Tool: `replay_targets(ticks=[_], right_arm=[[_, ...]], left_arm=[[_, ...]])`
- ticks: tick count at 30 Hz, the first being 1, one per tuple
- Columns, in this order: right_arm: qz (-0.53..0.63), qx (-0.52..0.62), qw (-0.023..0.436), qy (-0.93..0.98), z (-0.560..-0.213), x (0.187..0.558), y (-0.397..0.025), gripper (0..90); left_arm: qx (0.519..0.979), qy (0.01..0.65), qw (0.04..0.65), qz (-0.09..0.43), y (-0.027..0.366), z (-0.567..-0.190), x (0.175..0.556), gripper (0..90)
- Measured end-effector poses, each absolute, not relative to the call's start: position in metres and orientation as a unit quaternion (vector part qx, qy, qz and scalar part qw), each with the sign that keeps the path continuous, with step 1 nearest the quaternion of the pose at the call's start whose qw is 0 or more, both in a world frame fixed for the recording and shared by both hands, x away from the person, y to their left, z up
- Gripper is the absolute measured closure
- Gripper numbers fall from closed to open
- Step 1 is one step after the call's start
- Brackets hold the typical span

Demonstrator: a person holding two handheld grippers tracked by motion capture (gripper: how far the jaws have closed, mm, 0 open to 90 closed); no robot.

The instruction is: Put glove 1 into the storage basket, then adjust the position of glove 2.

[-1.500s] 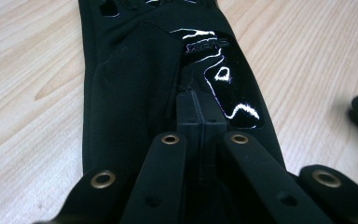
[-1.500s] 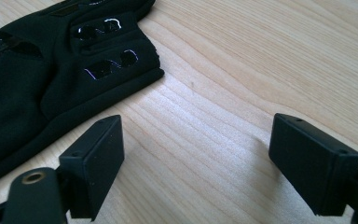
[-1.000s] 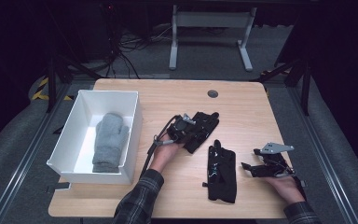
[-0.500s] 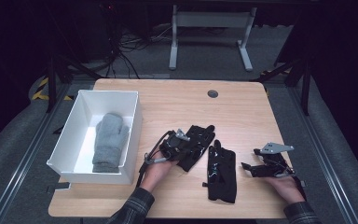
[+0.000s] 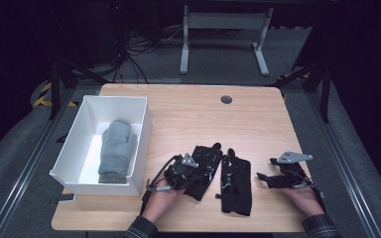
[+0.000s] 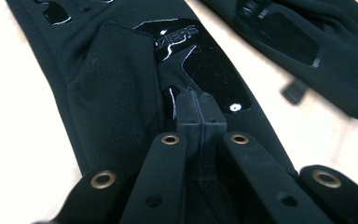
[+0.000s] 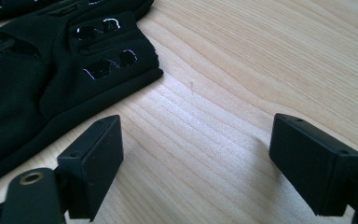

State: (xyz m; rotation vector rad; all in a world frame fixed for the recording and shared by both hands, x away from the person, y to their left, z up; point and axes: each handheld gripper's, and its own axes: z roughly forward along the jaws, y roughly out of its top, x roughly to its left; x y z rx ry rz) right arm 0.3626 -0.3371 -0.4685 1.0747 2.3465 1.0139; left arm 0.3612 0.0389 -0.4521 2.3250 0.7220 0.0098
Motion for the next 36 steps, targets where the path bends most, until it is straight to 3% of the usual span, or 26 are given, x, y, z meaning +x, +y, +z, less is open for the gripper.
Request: replay_targets(ticks=[4,9,12,25,26,30,33,36], right_arm=[[0.359,0.381,0.183,0.832,-0.468,0.363,-0.337,18.1],[0.36,0.381,0.183,0.832,-0.469,0.363,-0.337,18.0],[0.36,0.381,0.184,0.832,-0.469,0.363,-0.337,18.0],[0.359,0.381,0.182,0.832,-0.468,0.363,-0.337,17.7],[0.359,0.381,0.183,0.832,-0.468,0.363,-0.337,17.6],[0.359,0.382,0.183,0.832,-0.469,0.363,-0.337,17.5],[0.359,0.382,0.184,0.832,-0.469,0.363,-0.337,17.5],[0.359,0.382,0.183,0.832,-0.469,0.363,-0.337,17.5]], left_arm=[[0.892,0.274,0.359,0.004,0.041,-0.448,0.356,90.0],[0.87,0.308,0.382,0.054,0.05,-0.436,0.366,90.0],[0.865,0.338,0.361,0.079,0.052,-0.441,0.376,90.0],[0.883,0.32,0.34,0.045,0.046,-0.455,0.36,90.0],[0.881,0.322,0.344,0.047,0.047,-0.455,0.36,88.9],[0.87,0.341,0.353,0.058,0.052,-0.452,0.365,70.6],[0.861,0.362,0.352,0.062,0.054,-0.455,0.375,64.0],[0.86,0.366,0.351,0.054,0.052,-0.46,0.379,66.0]])
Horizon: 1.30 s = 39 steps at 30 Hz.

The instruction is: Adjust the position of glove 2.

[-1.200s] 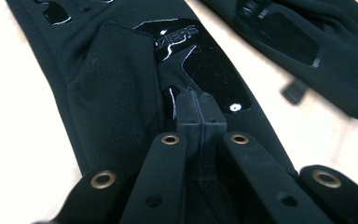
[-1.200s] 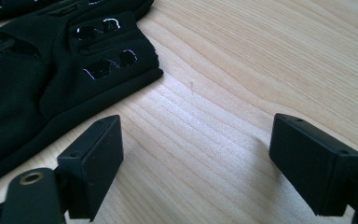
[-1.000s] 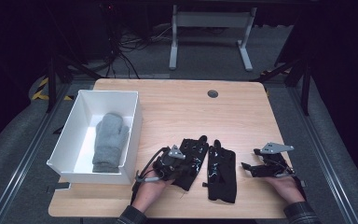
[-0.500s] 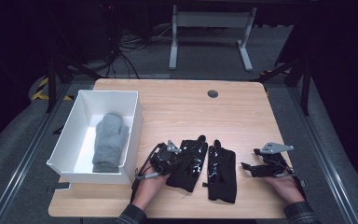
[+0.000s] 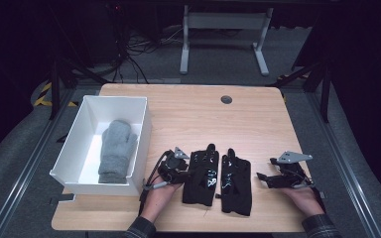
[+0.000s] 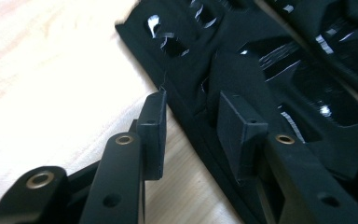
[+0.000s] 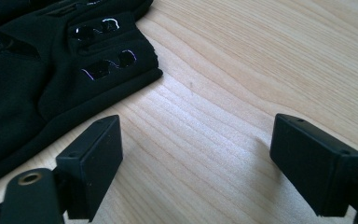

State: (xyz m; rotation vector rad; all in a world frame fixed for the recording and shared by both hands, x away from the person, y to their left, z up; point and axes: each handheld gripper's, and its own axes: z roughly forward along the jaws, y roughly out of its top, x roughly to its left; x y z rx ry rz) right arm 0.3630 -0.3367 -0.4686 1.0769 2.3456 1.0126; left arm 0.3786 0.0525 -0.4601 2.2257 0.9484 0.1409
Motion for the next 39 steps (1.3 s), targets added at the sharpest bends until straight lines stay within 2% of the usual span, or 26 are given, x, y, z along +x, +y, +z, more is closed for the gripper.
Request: replay_targets(ticks=[3,4,8,11,13,19,32,39], right_arm=[[0.359,0.383,0.185,0.831,-0.469,0.363,-0.337,18.2],[0.359,0.383,0.183,0.831,-0.468,0.362,-0.336,22.7],[0.366,0.362,0.154,0.843,-0.455,0.353,-0.333,55.9],[0.38,0.334,0.131,0.852,-0.449,0.343,-0.327,74.4],[0.388,0.316,0.117,0.858,-0.449,0.336,-0.322,90.0],[0.372,0.299,0.074,0.876,-0.457,0.339,-0.308,90.0],[0.372,0.272,0.058,0.885,-0.459,0.346,-0.284,90.0],[0.376,0.264,0.053,0.886,-0.459,0.351,-0.266,90.0]], left_arm=[[0.863,0.364,0.346,0.056,0.051,-0.46,0.378,79.9],[0.861,0.368,0.347,0.054,0.05,-0.46,0.378,82.8],[0.856,0.379,0.349,0.046,0.051,-0.459,0.38,86.9],[0.85,0.381,0.363,0.032,0.052,-0.458,0.38,87.2],[0.845,0.381,0.376,0.019,0.053,-0.455,0.379,87.3],[0.838,0.366,0.406,0.012,0.053,-0.441,0.376,87.4],[0.819,0.339,0.463,-0.02,0.055,-0.418,0.375,87.6],[0.817,0.327,0.475,-0.027,0.05,-0.411,0.375,87.6]])
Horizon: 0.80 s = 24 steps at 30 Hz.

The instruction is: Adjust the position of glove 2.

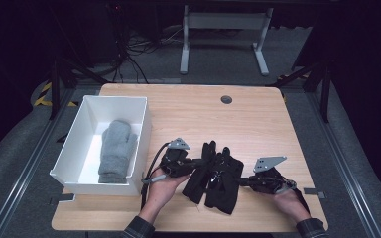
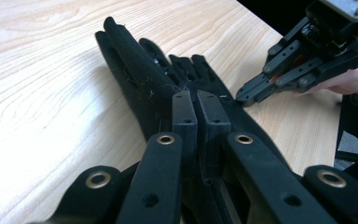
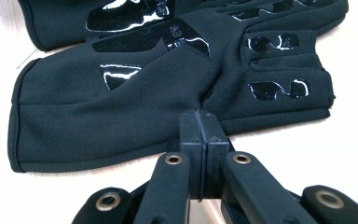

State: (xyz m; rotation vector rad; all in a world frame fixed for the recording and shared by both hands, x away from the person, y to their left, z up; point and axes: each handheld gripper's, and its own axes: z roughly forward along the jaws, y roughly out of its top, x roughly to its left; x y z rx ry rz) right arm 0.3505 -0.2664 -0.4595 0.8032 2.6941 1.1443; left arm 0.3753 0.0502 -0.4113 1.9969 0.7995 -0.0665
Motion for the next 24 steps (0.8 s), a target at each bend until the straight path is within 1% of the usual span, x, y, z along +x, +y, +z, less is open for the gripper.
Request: replay_targets(ticks=[11,24], right_arm=[[0.385,0.249,0.044,0.888,-0.461,0.354,-0.244,90.0],[0.387,0.229,0.043,0.892,-0.462,0.355,-0.211,90.0]], left_arm=[[0.819,0.313,0.48,-0.038,0.037,-0.407,0.376,87.8],[0.837,0.297,0.457,-0.044,0.023,-0.415,0.374,87.9]])
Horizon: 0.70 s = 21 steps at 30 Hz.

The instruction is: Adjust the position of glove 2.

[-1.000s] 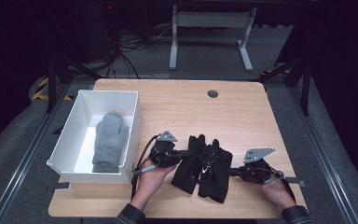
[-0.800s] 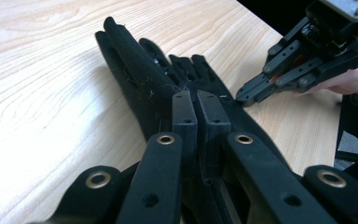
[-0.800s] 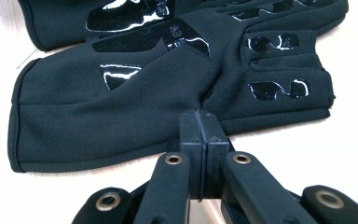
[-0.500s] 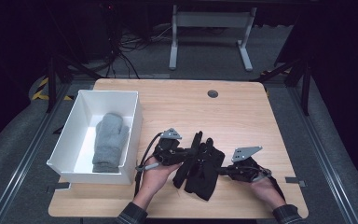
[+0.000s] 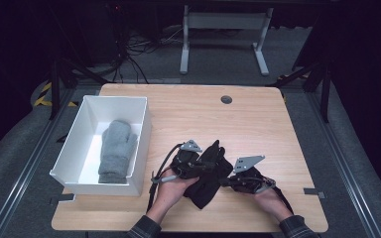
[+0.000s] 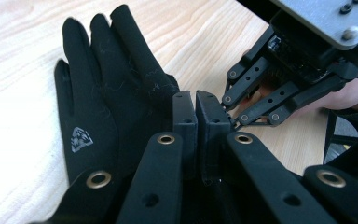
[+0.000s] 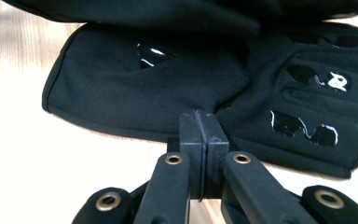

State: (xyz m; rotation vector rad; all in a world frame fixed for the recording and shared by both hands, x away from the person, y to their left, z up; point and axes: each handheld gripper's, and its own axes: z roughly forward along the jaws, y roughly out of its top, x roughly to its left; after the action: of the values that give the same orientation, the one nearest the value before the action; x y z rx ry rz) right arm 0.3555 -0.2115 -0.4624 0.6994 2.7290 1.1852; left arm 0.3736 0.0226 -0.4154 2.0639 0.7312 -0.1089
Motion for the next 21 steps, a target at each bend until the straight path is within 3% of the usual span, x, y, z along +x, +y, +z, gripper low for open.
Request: replay_targets(ticks=[11,16,19,21], right_arm=[[0.39,0.228,0.045,0.891,-0.464,0.357,-0.202,90.0],[0.383,0.228,0.056,0.894,-0.462,0.355,-0.21,90.0],[0.385,0.243,0.067,0.888,-0.456,0.355,-0.227,82.3],[0.388,0.259,0.072,0.881,-0.453,0.357,-0.242,77.3]], left_arm=[[0.861,0.273,0.428,-0.047,0.012,-0.426,0.367,87.5],[0.851,0.272,0.447,-0.055,0.014,-0.426,0.367,75.8],[0.85,0.266,0.451,-0.06,0.015,-0.424,0.365,75.8],[0.855,0.261,0.444,-0.064,0.014,-0.426,0.364,83.0]])
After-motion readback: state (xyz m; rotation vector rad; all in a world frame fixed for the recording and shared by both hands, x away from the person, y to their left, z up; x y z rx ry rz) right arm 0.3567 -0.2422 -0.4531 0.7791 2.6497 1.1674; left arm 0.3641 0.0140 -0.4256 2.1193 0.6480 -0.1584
